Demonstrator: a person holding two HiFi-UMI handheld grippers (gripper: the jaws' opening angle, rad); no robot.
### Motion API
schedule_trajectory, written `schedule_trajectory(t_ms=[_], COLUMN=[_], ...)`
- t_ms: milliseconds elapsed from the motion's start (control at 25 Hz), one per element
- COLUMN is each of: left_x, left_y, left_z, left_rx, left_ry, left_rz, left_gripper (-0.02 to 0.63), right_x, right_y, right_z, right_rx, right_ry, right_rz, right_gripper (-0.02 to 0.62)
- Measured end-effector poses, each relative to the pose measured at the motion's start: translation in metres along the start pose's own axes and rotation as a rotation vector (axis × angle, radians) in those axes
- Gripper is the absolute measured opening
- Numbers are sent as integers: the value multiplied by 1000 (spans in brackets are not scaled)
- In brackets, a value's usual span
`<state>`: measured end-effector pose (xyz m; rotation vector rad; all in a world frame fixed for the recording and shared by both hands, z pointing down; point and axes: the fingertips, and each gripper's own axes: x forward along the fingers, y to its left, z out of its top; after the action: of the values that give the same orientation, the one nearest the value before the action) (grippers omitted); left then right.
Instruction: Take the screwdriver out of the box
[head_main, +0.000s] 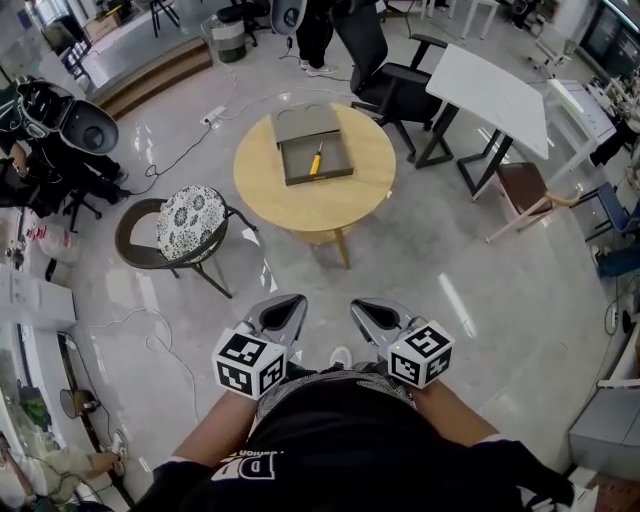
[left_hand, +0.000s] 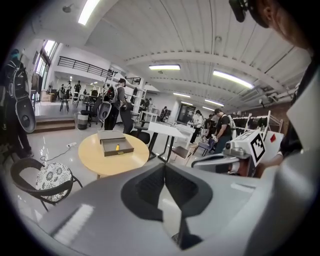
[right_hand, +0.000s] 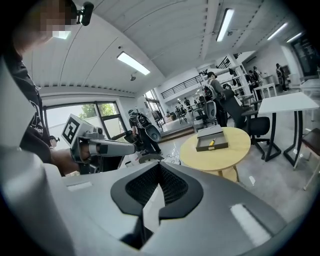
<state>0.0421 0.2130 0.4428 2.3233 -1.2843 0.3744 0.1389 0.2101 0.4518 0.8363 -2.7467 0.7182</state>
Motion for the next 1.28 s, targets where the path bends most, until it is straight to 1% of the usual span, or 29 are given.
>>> schedule_trajectory(t_ms=[160, 320, 520, 680, 800, 960, 1280], left_x=[6, 4, 7, 21, 33, 47, 100], left_y=[-1, 2, 13, 21, 28, 42, 82], left_z=[7, 4, 4, 16, 25, 34, 65], left_rx=[-19, -27, -11, 3, -1, 16, 9], left_ry=[-15, -8, 10, 6, 1, 2, 24], left_rz=[1, 17, 32, 7, -14, -22, -58], left_gripper=[60, 60, 60, 60, 60, 60, 60], right_x=[0, 1, 11, 19, 25, 38, 79], right_y=[-5, -8, -15, -26, -36, -51, -93], right_z=[0, -6, 5, 10, 13, 22, 48], right_rx=[3, 10, 6, 10, 16, 21, 28], right_ry=[3, 21, 8, -2, -2, -4, 42], right_rz=[6, 5, 2, -13, -30, -54, -88], right_gripper=[0, 2, 0, 1, 1, 0, 2])
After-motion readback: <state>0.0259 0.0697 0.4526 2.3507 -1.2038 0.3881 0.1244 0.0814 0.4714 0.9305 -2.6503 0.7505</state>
